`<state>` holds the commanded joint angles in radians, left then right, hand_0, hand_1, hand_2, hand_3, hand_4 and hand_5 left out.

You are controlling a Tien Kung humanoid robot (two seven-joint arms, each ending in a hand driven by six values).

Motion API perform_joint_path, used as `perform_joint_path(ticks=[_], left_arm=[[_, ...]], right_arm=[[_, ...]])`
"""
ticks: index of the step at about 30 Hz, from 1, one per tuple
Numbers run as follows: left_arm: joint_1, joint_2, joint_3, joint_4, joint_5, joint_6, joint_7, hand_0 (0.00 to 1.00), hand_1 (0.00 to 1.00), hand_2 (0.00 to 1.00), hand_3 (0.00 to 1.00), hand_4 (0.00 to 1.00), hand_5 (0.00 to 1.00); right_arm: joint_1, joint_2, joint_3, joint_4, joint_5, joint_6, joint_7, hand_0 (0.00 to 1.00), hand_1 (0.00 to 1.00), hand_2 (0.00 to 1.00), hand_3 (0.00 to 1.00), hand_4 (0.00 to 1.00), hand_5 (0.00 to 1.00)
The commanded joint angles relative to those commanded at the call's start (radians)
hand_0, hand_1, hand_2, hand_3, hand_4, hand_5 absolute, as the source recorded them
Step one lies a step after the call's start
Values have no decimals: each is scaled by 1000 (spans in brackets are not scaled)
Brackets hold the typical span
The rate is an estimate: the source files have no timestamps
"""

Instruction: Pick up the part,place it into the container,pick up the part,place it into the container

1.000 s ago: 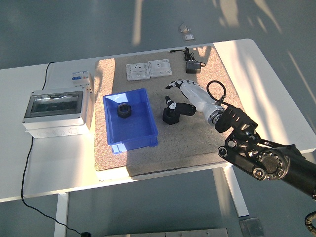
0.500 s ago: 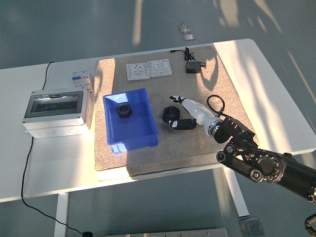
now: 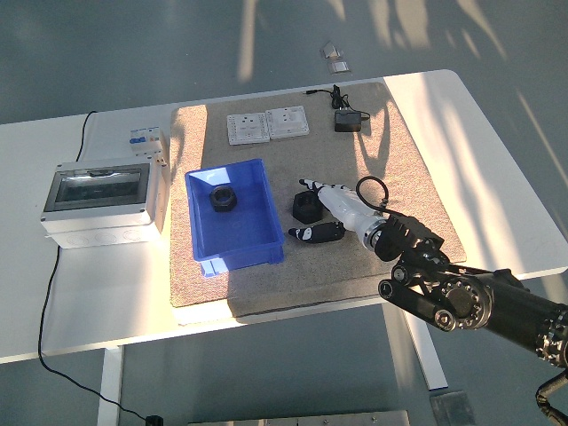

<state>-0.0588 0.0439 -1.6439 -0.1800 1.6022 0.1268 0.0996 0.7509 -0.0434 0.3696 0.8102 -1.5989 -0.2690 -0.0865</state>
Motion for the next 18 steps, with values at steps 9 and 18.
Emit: perform_joint_path(ticks=[9, 18], left_arm=[[1, 0, -2, 0, 5, -1, 0, 672, 659, 638, 754, 768, 854], [1, 0, -3, 0, 8, -2, 0, 672, 660, 638, 754, 768, 855]], right_arm=[[-8, -3, 0, 2, -71, -34, -13, 880, 389, 592, 721, 288, 2], [-17, -5, 1, -3, -55, -51, 0, 705, 303, 547, 650, 112, 2]])
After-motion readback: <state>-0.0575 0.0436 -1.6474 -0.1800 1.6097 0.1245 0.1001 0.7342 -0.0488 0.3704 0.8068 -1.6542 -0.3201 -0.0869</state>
